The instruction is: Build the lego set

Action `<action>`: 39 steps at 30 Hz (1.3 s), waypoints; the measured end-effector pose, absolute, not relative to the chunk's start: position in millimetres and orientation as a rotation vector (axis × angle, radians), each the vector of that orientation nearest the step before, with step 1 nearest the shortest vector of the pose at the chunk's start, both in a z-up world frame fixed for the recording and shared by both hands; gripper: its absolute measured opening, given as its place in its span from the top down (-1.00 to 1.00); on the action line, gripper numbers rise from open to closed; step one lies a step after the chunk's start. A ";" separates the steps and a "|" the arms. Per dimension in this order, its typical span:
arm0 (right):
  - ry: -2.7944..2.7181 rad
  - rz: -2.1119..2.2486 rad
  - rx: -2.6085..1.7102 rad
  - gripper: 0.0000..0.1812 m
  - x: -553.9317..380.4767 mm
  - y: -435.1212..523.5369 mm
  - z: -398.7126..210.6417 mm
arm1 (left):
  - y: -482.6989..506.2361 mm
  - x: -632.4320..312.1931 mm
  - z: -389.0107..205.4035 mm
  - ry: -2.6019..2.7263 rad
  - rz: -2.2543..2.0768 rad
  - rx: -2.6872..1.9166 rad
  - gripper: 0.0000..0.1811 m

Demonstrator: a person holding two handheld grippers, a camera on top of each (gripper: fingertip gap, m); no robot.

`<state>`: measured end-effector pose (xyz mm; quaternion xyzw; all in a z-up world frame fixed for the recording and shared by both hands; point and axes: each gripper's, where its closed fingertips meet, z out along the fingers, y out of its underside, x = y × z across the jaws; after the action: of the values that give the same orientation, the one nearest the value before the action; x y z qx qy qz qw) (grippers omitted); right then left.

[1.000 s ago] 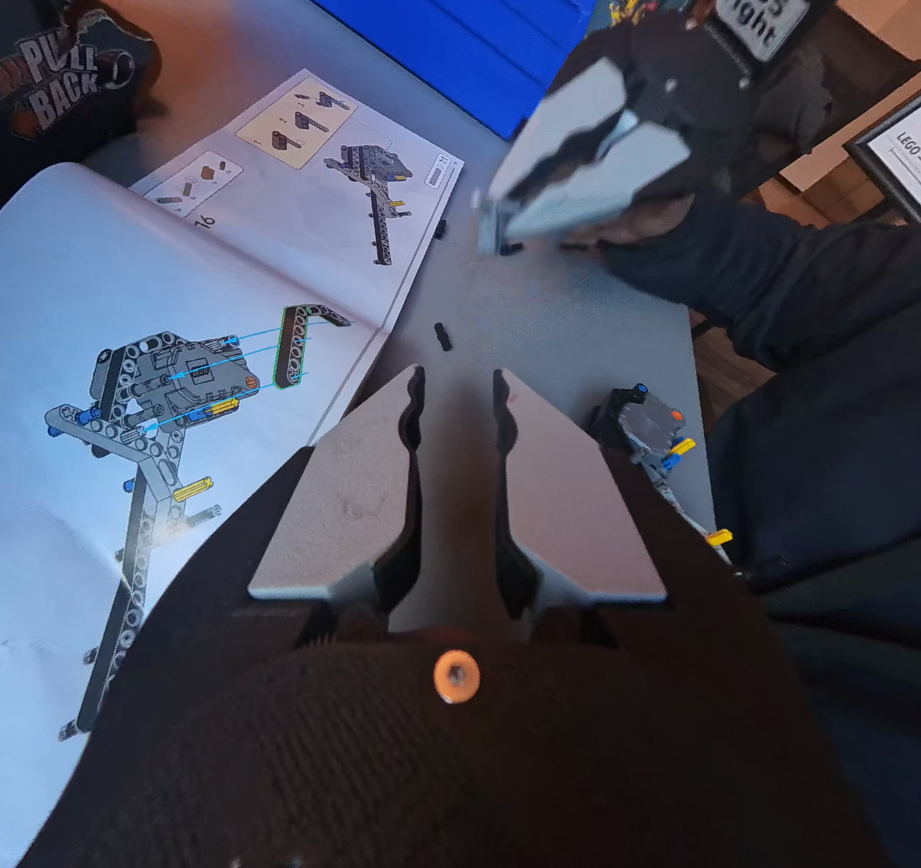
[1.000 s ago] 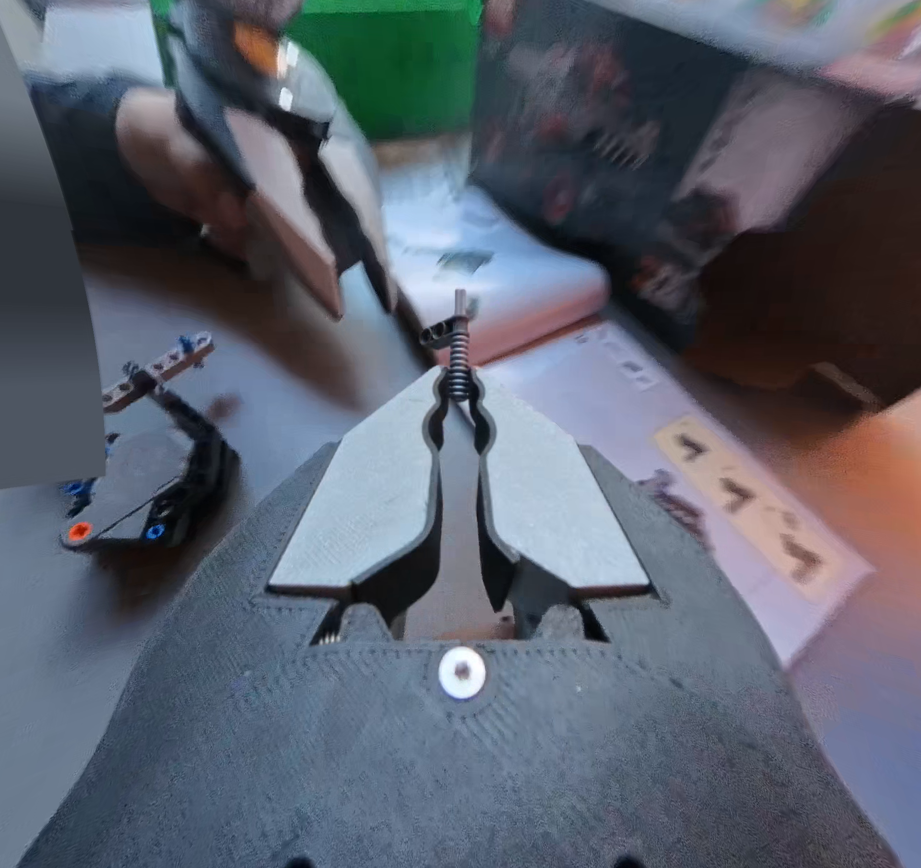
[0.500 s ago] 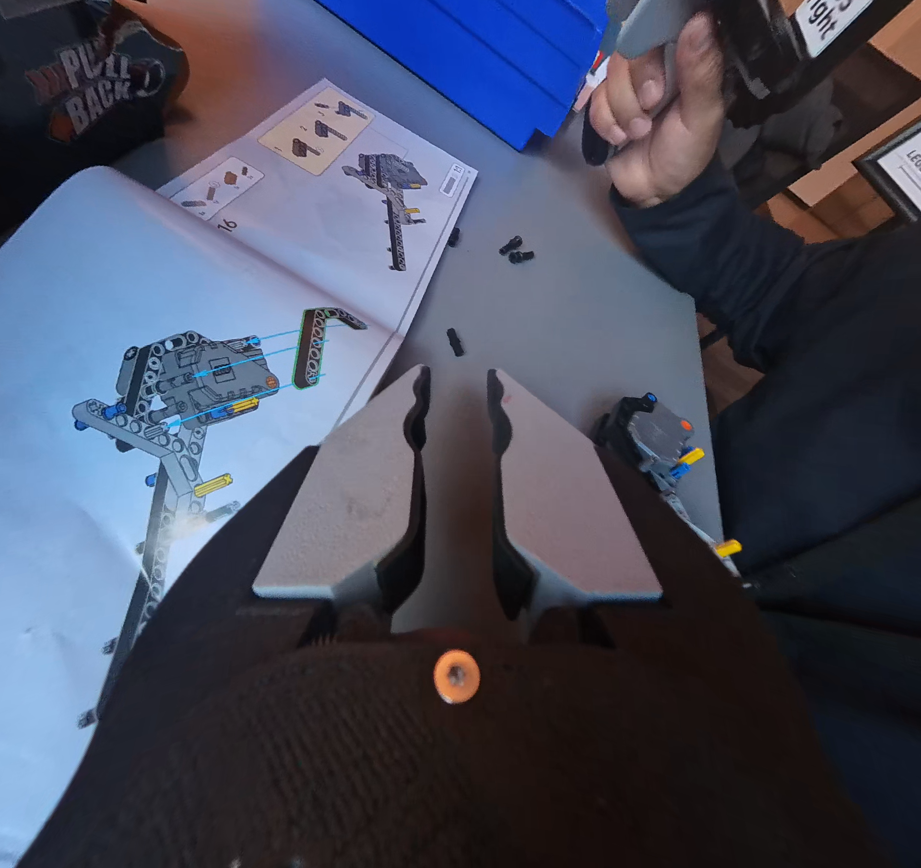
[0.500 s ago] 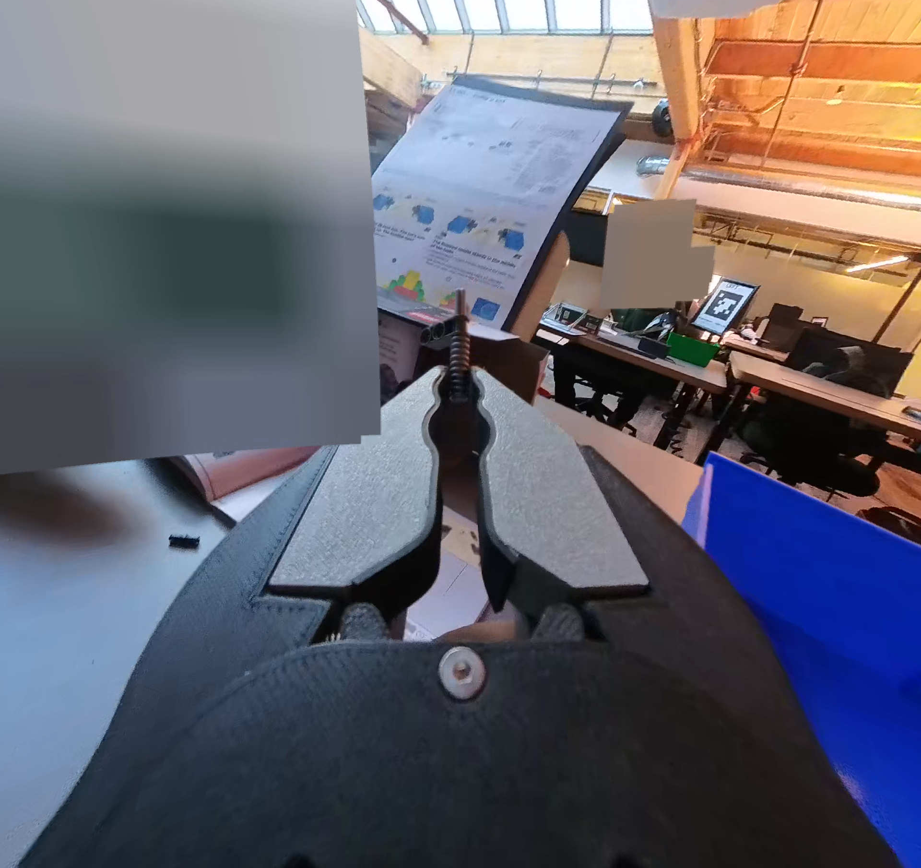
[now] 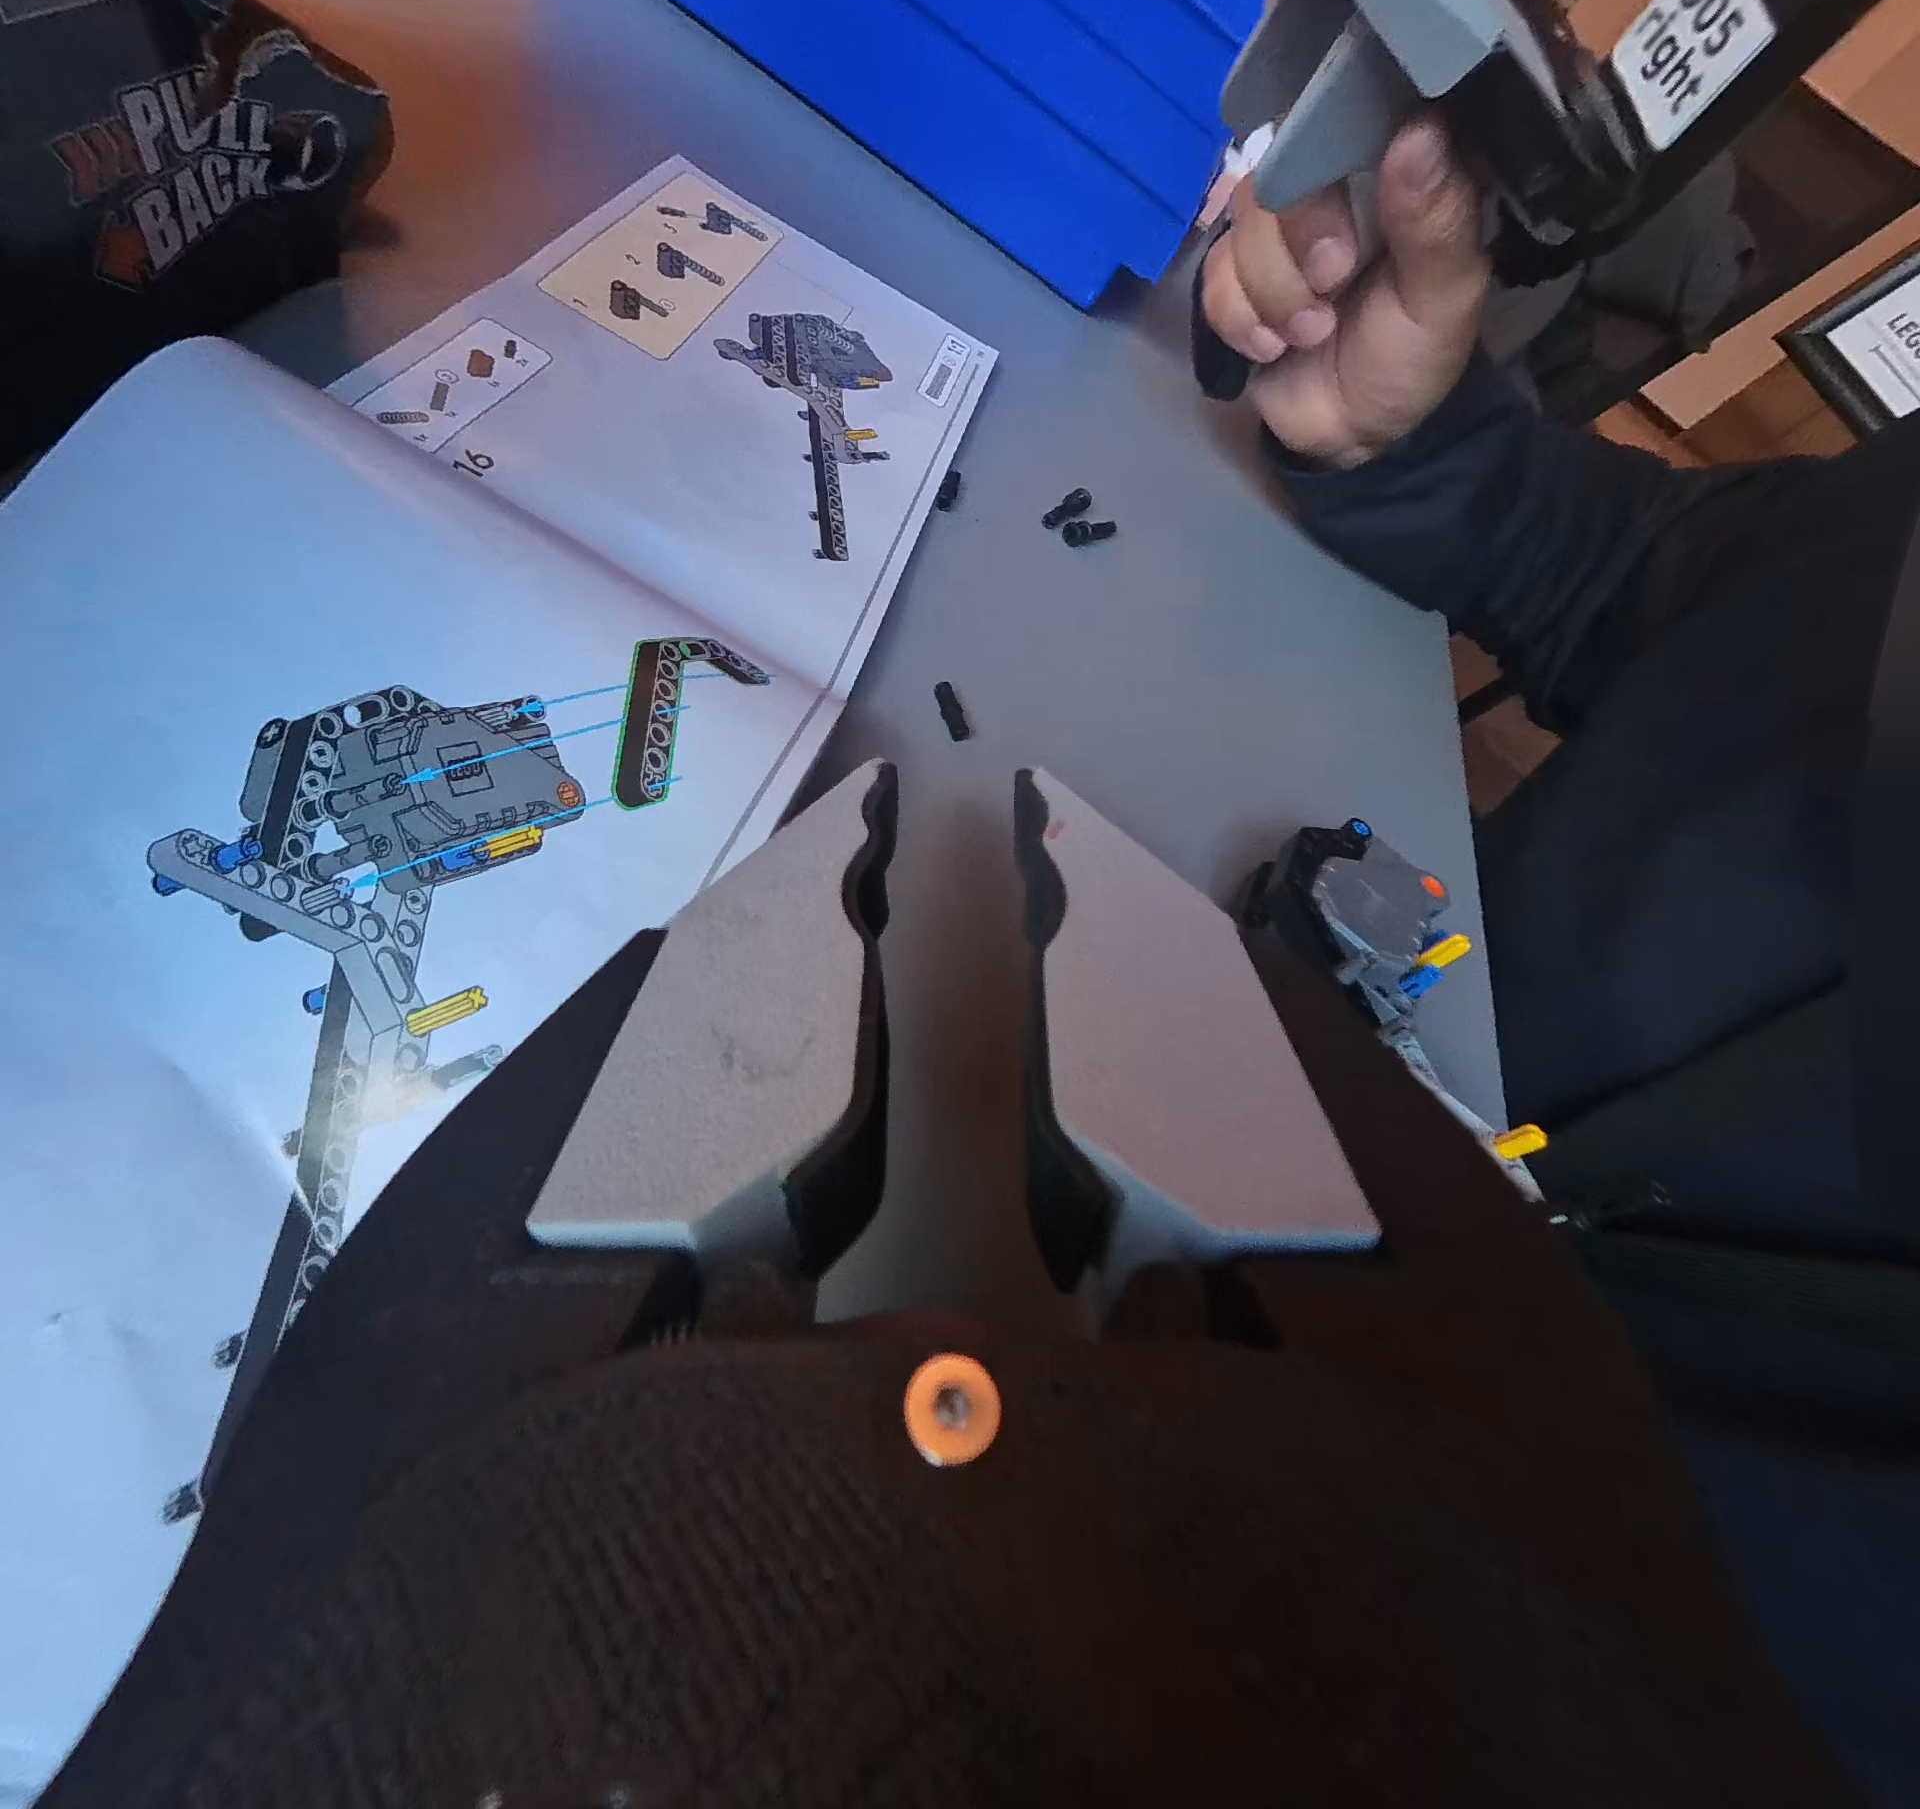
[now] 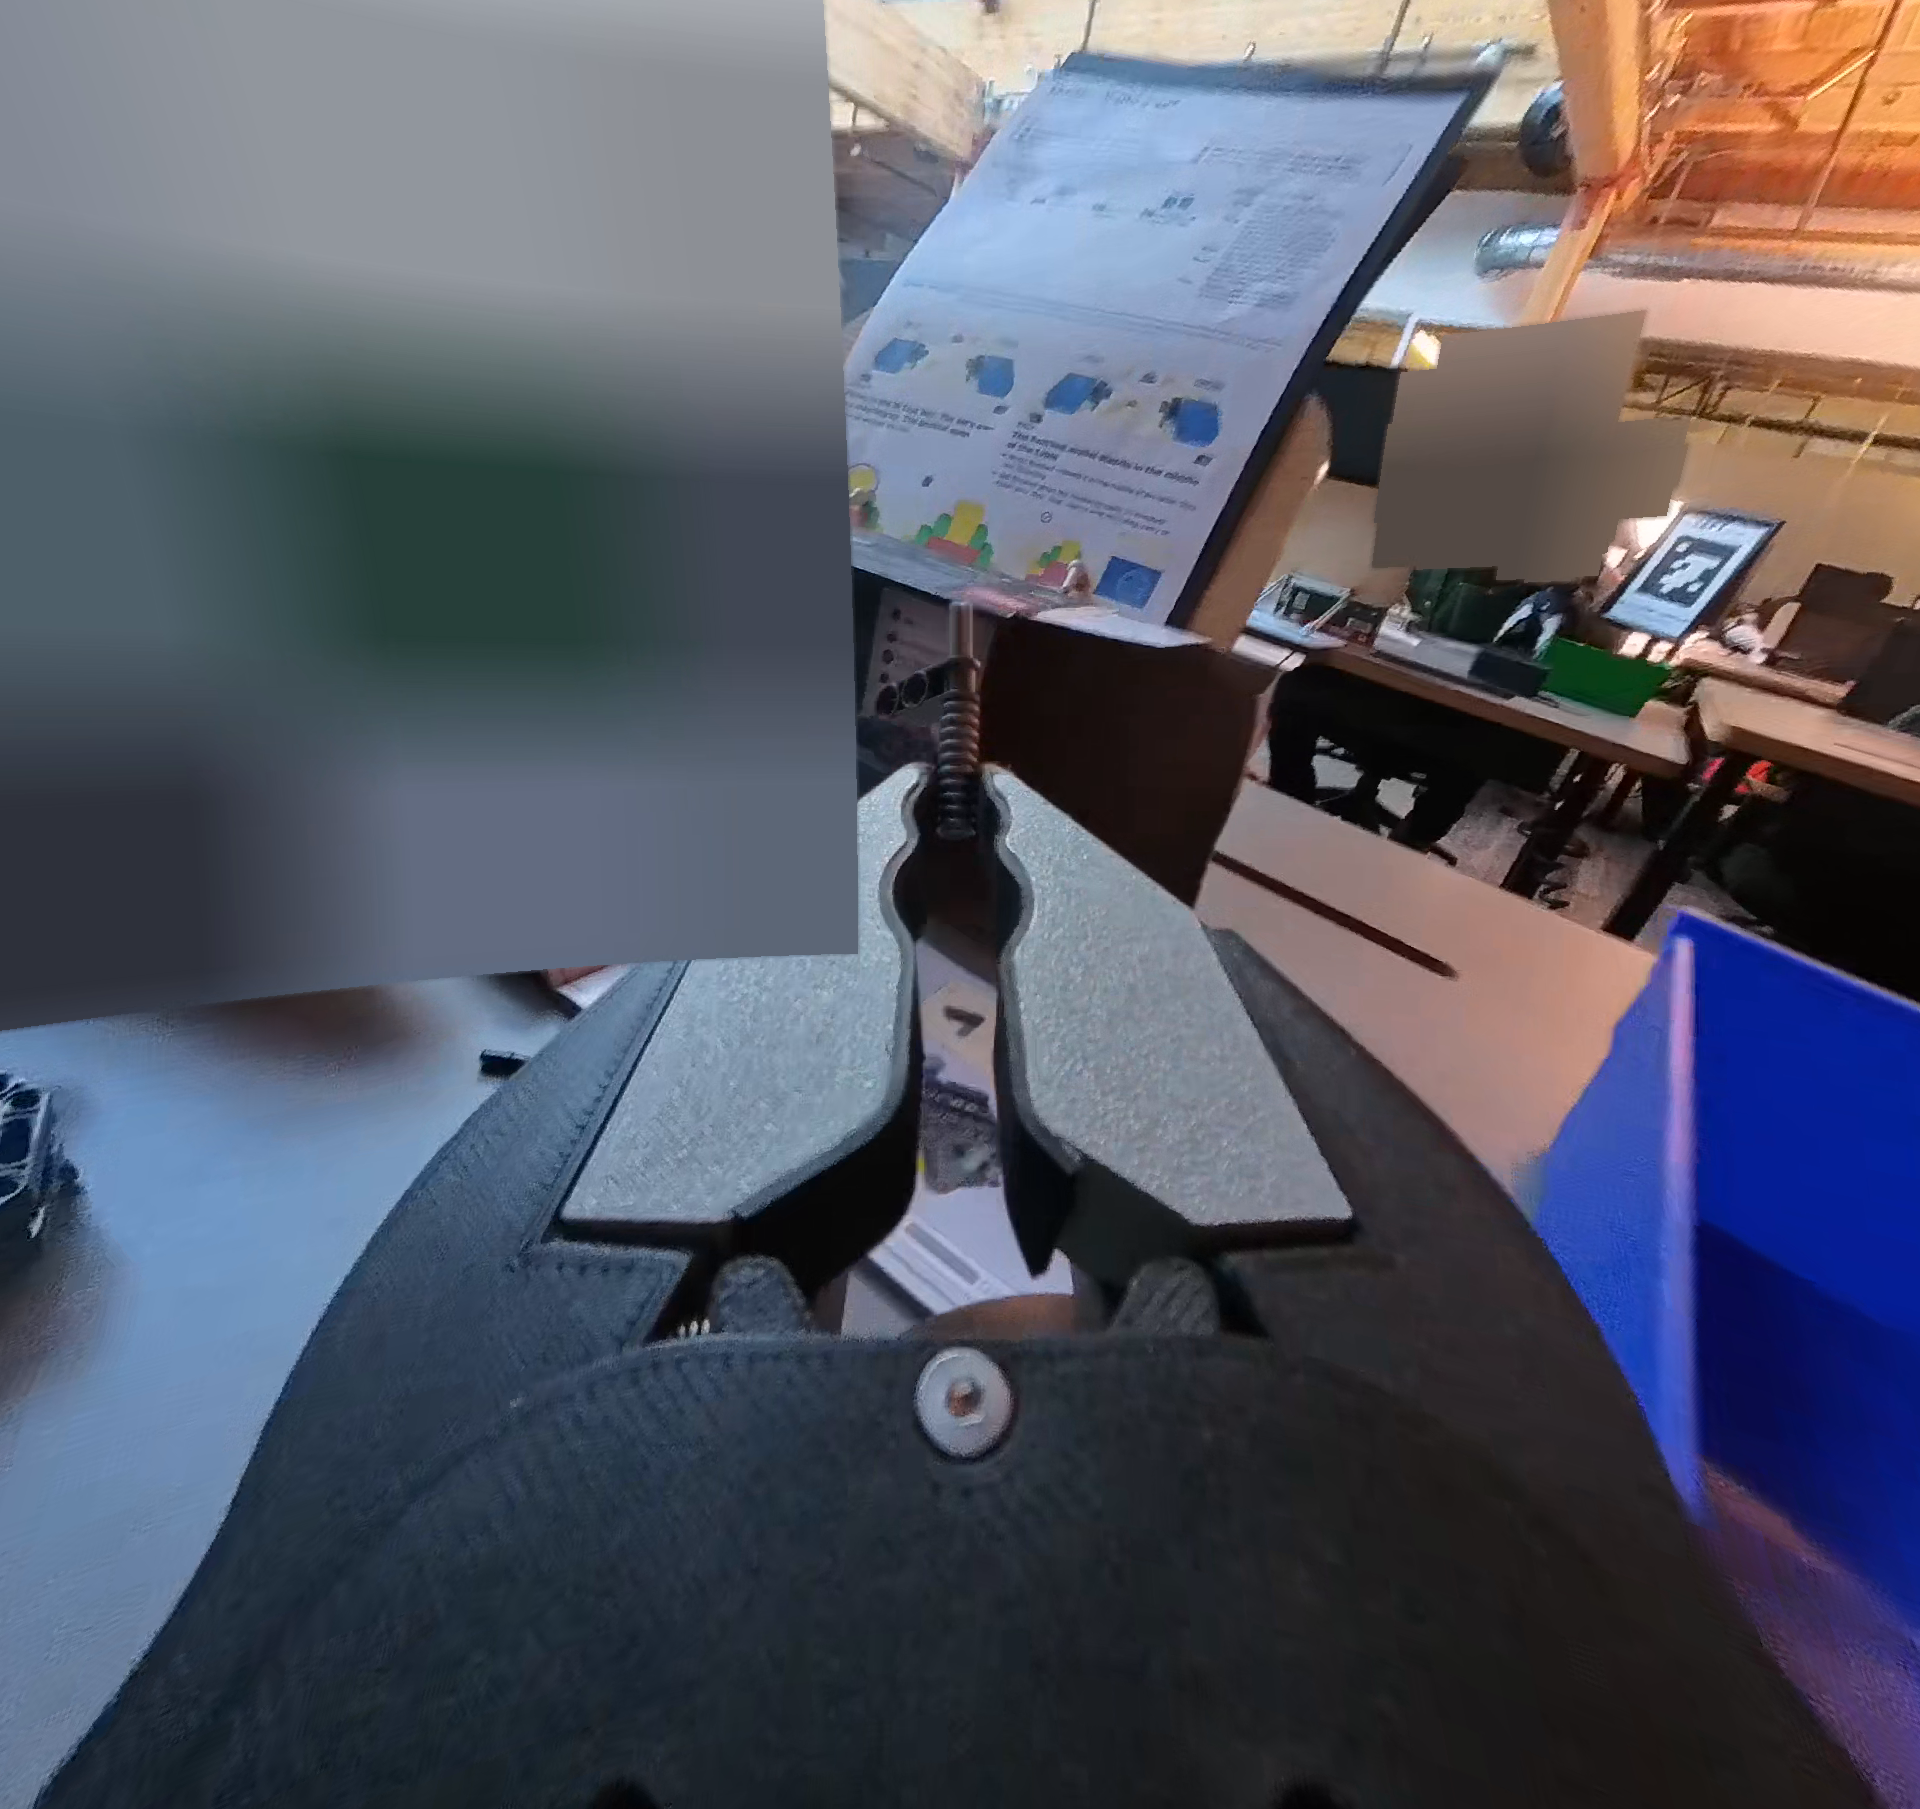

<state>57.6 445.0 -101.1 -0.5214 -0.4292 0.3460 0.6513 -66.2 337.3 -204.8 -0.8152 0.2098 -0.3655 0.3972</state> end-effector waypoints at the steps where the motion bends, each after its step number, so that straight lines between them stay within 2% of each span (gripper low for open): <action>1: -1.005 0.786 -1.207 0.96 52.8 443.8 -108.4 | 336.5 -65.4 -205.5 0.542 -0.919 -2.069 0.77; 15: -1.557 0.728 -1.315 0.96 14.2 396.0 -194.2 | 333.1 -61.3 -213.4 0.613 -0.820 -2.104 0.75; 25: -1.749 0.893 -1.517 0.95 14.0 362.5 -222.3 | 332.1 -59.1 -217.4 0.627 -0.835 -2.130 0.75; 39: -1.526 0.983 -1.413 0.95 5.4 373.9 -188.6 | 329.4 -54.8 -219.0 0.658 -0.842 -2.138 0.81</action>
<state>5.4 373.9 -188.6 -0.5606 -0.6056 0.3901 0.4084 -54.8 329.4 -219.0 -0.8320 0.2562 -0.3278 0.3671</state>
